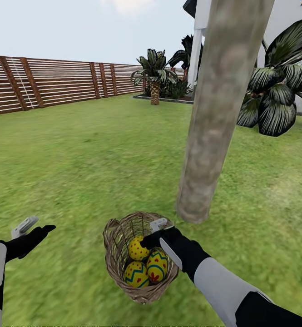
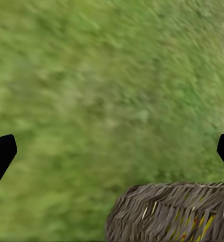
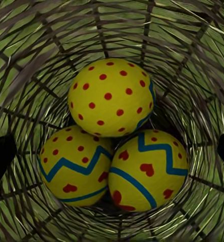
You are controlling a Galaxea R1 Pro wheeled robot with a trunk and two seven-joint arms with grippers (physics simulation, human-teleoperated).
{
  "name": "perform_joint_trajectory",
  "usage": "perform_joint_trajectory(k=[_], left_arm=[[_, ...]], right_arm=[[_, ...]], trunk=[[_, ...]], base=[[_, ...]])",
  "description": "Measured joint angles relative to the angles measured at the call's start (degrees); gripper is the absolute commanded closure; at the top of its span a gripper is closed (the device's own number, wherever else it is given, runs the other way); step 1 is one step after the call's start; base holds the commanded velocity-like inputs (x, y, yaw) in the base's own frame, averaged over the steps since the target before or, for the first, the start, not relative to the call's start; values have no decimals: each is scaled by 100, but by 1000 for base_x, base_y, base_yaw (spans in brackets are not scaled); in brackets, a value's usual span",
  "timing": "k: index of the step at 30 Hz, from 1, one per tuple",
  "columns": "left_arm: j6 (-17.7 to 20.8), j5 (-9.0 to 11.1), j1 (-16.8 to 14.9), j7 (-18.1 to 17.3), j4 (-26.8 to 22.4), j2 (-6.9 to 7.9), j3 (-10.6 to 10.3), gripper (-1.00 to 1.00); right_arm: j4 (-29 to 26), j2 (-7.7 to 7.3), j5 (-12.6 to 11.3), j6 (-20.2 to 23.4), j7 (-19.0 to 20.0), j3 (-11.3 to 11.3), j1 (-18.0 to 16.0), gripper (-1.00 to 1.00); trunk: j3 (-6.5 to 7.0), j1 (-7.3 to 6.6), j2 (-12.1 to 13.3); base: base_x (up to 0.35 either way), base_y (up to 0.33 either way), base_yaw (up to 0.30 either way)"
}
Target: Take the three Easter eggs out of the wicker basket on the lawn in the garden, then place them on the lawn next to a single tree (choose any tree) so that all three eggs are next to the same tree and none are left in the basket.
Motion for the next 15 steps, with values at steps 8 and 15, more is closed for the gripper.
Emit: perform_joint_trajectory(k=[8,15], left_arm=[[5,1,-1,-4,2,-1,0,-100],[-3,0,29,-19,19,7,0,-100]], right_arm=[[-38,0,37,-219,-1,-6,13,-100],[-245,0,-22,-252,-23,30,-12,-100]], trunk=[[-164,79,-128],[-275,92,-136]], base=[[0,0,0],[0,0,0]])
